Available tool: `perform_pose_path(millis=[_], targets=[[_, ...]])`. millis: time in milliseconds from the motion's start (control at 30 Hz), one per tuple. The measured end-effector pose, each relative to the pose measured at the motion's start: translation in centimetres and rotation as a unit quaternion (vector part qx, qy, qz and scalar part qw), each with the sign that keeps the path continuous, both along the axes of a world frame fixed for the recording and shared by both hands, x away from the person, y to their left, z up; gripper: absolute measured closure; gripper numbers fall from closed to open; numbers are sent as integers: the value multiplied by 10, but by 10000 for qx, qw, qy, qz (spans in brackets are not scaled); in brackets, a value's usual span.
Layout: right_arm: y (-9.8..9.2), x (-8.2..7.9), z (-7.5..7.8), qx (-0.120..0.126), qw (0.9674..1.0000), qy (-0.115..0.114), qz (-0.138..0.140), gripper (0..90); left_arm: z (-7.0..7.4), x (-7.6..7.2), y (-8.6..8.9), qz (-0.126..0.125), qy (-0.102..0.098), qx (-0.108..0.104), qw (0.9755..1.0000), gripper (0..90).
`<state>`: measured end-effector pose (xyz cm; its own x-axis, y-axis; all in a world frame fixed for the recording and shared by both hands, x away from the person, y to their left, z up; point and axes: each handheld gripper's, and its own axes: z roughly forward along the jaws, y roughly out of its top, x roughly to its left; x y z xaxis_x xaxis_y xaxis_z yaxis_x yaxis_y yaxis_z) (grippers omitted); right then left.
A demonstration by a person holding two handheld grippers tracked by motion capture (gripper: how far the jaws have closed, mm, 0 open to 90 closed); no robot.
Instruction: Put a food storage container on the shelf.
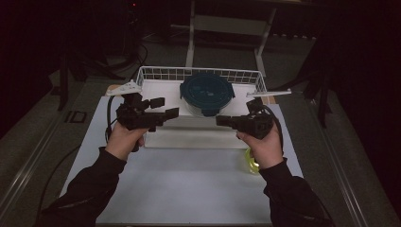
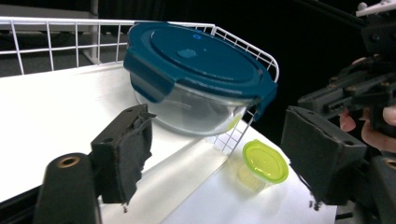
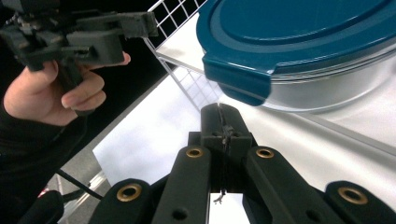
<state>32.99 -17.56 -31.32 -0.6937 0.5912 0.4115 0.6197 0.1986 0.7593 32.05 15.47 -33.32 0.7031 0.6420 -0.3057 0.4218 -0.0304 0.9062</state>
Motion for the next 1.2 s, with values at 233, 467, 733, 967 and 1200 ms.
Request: perform_pose_path(millis=[233,467,733,967,1200], targets=[[9,3,-1,-3,10000,10,-1,900,-16,-15,2,-97,-81,144,9998,84],[10,15,-6,-14,9998,67,-191,899,-34,-32,3,-129,-141,333,9993,0],[12,24,-8,-37,9996,115,-256,900,-65,-56,0,-157,-147,569,9981,0],[15,32,-11,3,9992,151,-369,900,-84,-74,-2,-135,-229,652,9975,0],[22,40,-10,-20,9990,139,-435,899,-93,-81,-1,-117,-233,648,9976,0]])
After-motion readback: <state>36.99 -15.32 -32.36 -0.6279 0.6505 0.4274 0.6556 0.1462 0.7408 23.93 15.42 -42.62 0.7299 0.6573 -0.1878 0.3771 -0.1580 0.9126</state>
